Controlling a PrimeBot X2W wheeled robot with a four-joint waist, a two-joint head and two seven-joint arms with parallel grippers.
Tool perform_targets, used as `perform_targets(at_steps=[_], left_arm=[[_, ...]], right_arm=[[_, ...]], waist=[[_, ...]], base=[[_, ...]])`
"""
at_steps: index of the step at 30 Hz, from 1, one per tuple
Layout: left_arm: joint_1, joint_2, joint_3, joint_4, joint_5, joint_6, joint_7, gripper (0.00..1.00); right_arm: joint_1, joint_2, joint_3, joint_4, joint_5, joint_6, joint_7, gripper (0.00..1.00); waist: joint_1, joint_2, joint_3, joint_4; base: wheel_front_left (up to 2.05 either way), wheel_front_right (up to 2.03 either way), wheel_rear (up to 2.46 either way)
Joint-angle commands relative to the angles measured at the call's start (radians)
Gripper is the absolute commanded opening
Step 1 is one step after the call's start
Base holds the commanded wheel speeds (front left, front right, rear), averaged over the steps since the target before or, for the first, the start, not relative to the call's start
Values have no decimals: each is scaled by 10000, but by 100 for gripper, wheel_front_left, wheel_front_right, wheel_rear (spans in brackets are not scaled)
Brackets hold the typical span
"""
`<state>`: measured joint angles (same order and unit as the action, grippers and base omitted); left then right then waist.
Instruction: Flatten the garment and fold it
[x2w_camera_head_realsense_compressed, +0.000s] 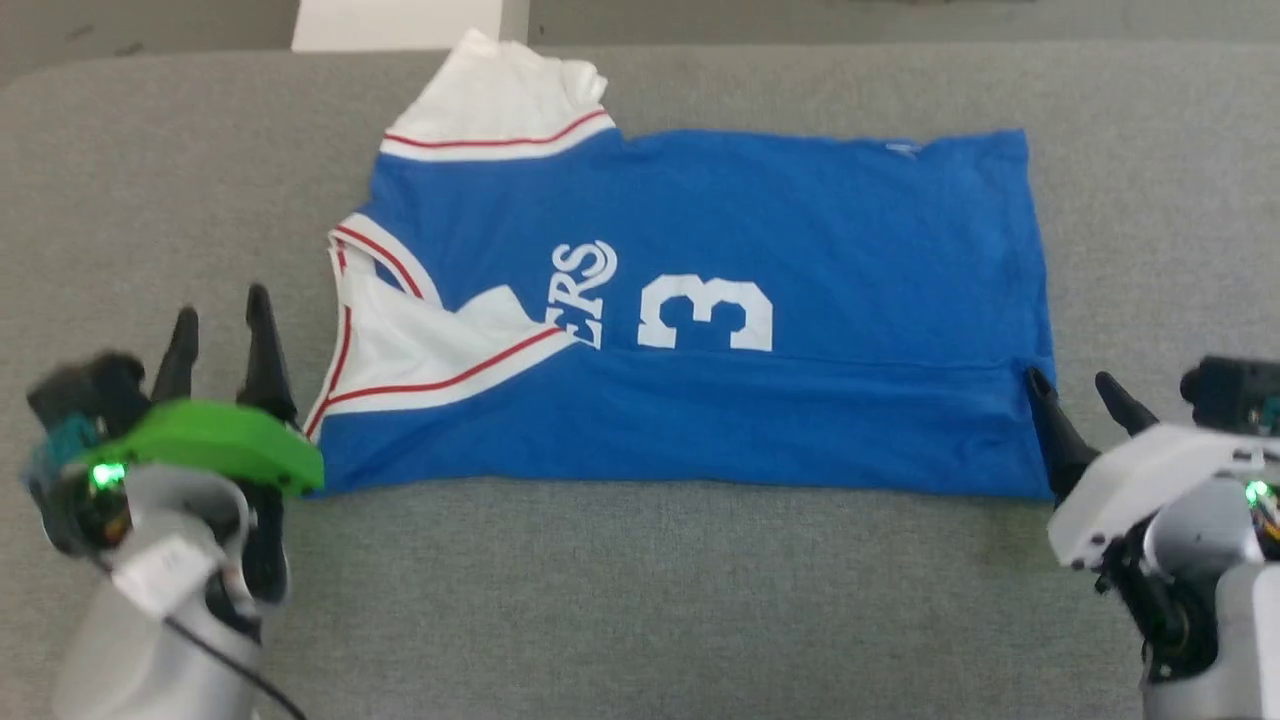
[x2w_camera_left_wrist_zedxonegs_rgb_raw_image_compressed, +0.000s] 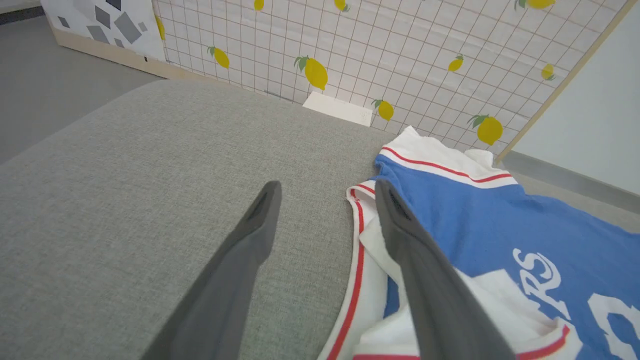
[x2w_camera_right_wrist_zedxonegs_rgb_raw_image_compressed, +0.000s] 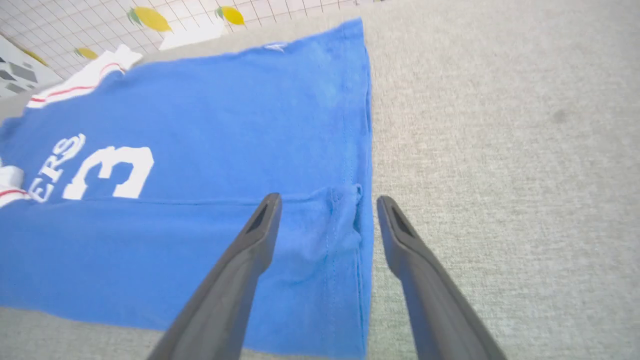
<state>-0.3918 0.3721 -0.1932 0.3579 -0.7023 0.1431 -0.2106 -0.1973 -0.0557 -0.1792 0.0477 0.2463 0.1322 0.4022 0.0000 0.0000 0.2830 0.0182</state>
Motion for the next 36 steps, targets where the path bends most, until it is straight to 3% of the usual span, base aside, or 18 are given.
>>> perform_targets(at_steps=[1,7,15,20,28,31,32,33,34,36], left_arm=[[438,-151,116,-232,169,78,-240,100],[2030,-469,48,-1314,985,563,-480,100],[2977,-95,-648,-1294,1828,828,-123,100],[2893,82,-639,-382,1468,1089,1341,100],[2444,58,-5,-66,368,2052,3826,100],[2380,16,109,-312,-211,2031,4800,100],[2385,19,129,-416,-354,1991,5017,45],[2403,66,126,-546,-437,1962,5209,20],[2423,119,123,-684,-469,1945,5310,0],[2472,132,148,-930,-573,1897,5398,0]], right_arm=[[322,38,170,-151,120,-15,-547,100],[1200,51,457,-331,106,-15,-2965,100],[1719,53,888,-129,-146,-15,-5332,100],[1655,54,1266,166,-158,-15,-5619,100],[1574,54,1403,238,-187,-15,-5564,100],[1551,54,1451,263,-175,-15,-5540,100],[1549,54,1459,276,-187,-15,-5519,100],[1546,54,1471,290,-208,-15,-5499,100],[1545,54,1485,307,-241,-15,-5472,100],[1540,54,1500,338,-377,-15,-5429,100]], waist=[[0,0,-597,91],[0,0,-1151,11],[0,0,-1317,-401],[0,0,-1198,-934],[0,0,-989,-1352],[0,0,-943,-1446],[0,0,-932,-1464],[0,0,-924,-1483],[0,0,-917,-1494],[0,0,-912,-1487]], base=[[0,0,0],[0,0,0],[0,0,0],[0,0,0],[0,0,0],[0,0,0],[0,0,0],[0,0,0],[0,0,0],[0,0,0]])
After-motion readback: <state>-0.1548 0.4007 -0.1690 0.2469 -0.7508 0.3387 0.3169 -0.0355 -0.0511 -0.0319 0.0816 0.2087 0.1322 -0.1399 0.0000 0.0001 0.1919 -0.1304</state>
